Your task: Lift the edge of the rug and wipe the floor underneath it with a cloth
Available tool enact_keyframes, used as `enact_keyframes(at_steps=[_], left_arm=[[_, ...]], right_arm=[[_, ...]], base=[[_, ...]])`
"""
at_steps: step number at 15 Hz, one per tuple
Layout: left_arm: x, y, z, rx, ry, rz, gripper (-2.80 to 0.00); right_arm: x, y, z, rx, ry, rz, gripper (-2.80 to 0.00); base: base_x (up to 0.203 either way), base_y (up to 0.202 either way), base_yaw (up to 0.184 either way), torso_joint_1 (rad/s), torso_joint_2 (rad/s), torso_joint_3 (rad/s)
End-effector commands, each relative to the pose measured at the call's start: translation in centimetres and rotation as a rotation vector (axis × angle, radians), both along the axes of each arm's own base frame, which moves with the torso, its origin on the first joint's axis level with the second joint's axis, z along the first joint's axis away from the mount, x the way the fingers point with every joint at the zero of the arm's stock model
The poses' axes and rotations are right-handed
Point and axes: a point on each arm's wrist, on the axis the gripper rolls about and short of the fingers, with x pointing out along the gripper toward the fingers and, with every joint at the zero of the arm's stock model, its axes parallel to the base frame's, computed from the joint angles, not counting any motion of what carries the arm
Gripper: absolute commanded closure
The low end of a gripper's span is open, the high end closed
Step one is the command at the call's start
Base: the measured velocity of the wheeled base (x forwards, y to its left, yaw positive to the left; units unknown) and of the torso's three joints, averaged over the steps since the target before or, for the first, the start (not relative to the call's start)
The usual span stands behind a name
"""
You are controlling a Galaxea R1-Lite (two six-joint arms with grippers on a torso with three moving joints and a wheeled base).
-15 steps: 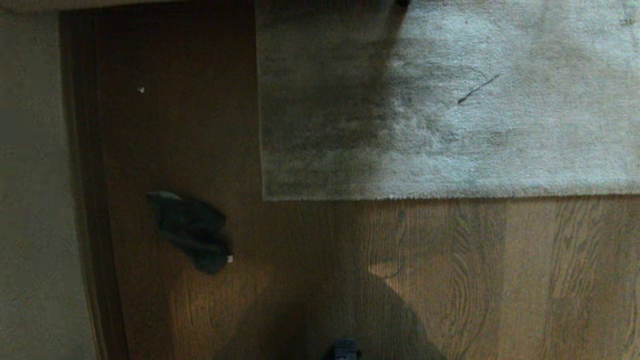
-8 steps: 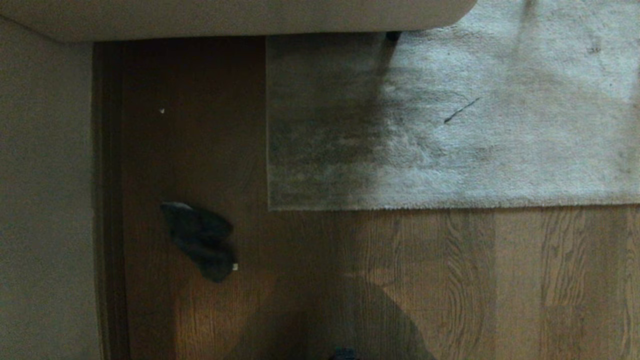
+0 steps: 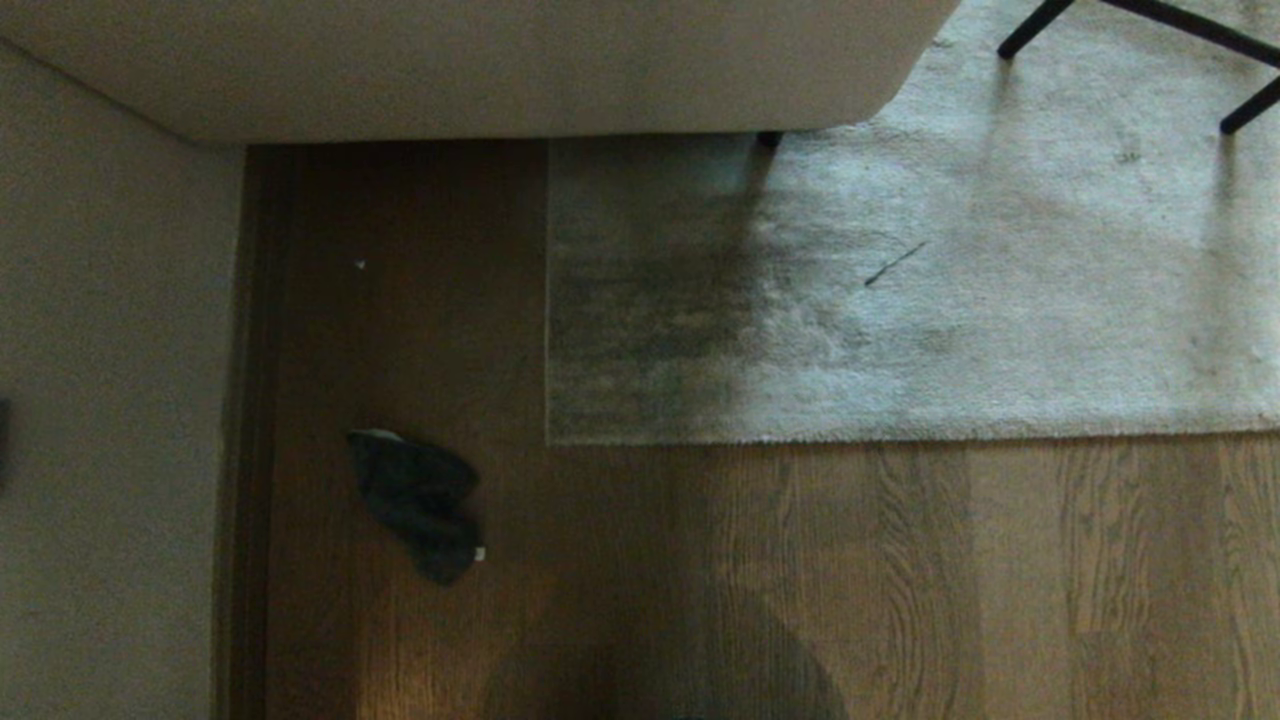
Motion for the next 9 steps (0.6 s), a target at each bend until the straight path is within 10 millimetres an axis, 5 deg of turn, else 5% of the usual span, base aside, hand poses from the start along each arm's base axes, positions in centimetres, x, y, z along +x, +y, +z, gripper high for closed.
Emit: enact_keyframes(at_steps=[1,9], left_arm=[[0.00,0.00,0.01,0.000,-0.001,0.000,0.00],[0.00,0.00,0.01,0.001,-0.001,0.000,0.00]], right_arm=[[0.01,0.00,0.01,0.000,0.001,0.000,0.00],[0.01,0.00,0.01,0.000,0.001,0.000,0.00]], base=[[0.000,0.000,0.000,0.002,0.00,0.202],[0.000,0.000,0.000,0.001,0.00,0.201]])
